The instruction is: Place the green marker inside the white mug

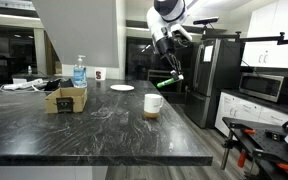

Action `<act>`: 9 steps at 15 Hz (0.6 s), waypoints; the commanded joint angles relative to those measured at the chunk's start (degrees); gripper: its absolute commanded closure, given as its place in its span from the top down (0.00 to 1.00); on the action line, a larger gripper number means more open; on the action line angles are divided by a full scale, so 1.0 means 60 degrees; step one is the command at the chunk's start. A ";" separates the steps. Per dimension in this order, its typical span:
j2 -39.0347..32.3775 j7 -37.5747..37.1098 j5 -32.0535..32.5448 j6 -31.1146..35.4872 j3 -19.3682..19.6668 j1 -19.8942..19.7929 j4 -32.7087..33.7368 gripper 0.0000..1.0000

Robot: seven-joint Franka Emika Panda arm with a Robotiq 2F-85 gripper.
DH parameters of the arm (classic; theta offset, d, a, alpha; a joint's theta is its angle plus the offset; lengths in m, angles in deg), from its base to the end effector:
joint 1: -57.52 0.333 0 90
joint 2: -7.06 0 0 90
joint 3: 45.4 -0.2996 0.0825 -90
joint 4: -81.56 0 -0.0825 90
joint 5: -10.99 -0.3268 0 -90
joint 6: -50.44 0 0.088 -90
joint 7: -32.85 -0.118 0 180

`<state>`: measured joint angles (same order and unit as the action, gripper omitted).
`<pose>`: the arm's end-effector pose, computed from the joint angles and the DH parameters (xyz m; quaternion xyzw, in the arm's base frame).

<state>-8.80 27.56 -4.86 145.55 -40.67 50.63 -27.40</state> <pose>0.4930 -0.0691 0.3369 -0.9414 0.1888 0.2462 0.1322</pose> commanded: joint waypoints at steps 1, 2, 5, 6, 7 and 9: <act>0.0446 0.0243 0.0391 -0.0423 0.0219 -0.0078 -0.0273 0.05; 0.0488 0.0326 0.0543 -0.0579 0.0295 -0.0135 -0.0257 0.05; 0.0530 0.0578 0.0921 -0.0962 0.0447 -0.0268 -0.0188 0.05; 0.0540 0.0593 0.1070 -0.1005 0.0503 -0.0299 -0.0181 0.05; 0.0525 0.0672 0.1148 -0.1037 0.0547 -0.0350 -0.0161 0.05; 0.0479 0.0823 0.1382 -0.1065 0.0619 -0.0444 -0.0119 0.05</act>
<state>-6.61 30.82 1.72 140.53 -37.34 48.27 -27.86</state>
